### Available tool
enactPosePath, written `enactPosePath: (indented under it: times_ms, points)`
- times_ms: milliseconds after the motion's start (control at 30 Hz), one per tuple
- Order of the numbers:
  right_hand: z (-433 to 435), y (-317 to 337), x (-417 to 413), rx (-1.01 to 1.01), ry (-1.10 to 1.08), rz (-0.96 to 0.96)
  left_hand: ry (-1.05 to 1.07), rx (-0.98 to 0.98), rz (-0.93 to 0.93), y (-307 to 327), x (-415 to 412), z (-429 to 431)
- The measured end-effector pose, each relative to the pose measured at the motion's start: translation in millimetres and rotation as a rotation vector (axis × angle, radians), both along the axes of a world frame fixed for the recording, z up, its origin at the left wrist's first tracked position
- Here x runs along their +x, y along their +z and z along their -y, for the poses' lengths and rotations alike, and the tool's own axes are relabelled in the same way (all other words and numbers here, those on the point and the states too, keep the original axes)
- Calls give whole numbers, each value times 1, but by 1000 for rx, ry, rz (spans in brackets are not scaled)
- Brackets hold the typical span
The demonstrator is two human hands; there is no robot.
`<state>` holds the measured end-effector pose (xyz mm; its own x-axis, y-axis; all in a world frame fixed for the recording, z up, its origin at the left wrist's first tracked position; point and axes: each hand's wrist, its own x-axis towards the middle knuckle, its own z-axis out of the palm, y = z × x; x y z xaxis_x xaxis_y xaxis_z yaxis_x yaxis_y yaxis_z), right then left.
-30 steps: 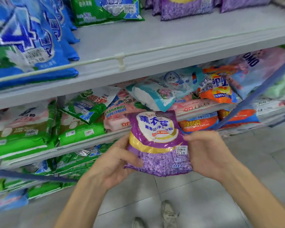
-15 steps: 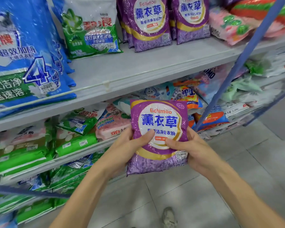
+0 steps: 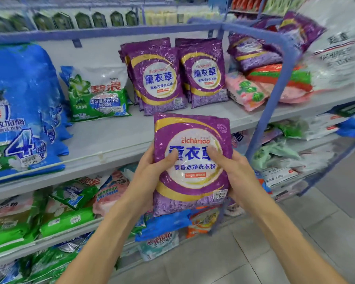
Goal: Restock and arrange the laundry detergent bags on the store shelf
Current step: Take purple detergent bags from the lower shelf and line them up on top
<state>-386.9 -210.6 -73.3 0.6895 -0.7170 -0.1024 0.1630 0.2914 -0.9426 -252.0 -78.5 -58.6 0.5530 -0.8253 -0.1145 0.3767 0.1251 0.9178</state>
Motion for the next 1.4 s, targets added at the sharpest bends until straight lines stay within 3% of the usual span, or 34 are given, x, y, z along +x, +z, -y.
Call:
enactPosePath:
  times_ms: [267,600,900,1033,1133,1400]
  points:
    - [53,21,19,-26,-17,96,67,-104,135,23,12,47]
    - [121,65,96,-291,39,159,333,-127,106,62,82,128]
    - [216,95,133,-241,-55,272,264,-238,238,92,116,211]
    - [266,93,137,-318,-111,229,250,-204,190,78,120,260]
    - [295,95,147,-268,-199,184,253,-223,112,73,118,287]
    - [325,102,188,-274,-427,115,527,-172,-99,77,130,347]
